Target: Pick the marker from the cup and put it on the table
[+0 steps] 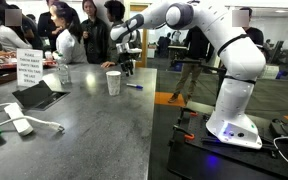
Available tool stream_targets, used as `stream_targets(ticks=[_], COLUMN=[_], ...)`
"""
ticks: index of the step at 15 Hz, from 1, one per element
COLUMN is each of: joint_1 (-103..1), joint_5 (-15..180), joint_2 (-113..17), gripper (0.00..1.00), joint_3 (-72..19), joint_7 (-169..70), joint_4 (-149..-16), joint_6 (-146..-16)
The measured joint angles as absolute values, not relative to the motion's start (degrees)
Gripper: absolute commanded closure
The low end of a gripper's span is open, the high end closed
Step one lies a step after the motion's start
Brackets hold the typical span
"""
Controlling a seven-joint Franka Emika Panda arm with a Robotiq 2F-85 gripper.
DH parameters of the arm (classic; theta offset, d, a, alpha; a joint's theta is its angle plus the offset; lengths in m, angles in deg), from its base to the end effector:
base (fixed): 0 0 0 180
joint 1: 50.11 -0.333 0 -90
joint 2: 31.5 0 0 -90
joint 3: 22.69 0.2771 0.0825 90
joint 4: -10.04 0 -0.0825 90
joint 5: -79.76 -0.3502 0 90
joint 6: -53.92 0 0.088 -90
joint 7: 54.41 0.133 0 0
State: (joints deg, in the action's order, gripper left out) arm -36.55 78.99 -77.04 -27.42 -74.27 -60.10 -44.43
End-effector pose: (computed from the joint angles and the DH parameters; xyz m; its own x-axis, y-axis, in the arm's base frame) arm 0.6223 -0.1929 0.2388 0.9547 0.0459 -0.2939 0.0306 -0.9979 -0.0565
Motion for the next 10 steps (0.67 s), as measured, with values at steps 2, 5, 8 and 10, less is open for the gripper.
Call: stream_targets(ticks=[2, 5, 8, 10], joint_1=[-36.33, -36.9, -38.39, -39.6], joint_5=[78.57, 78.51, 78.61, 78.65], joint_2=[-74.17, -67.88, -61.15, -57.18], gripper=[0.0, 0.0, 0.0, 0.0], joint_3=[-26.87, -25.67, -24.7, -24.58], joint_7=[-74.32, -74.32, -74.32, -74.32], joint_4=[-60.52, -62.97, -68.19, -72.15], joint_6=[-44.5, -44.49, -45.66, -48.56])
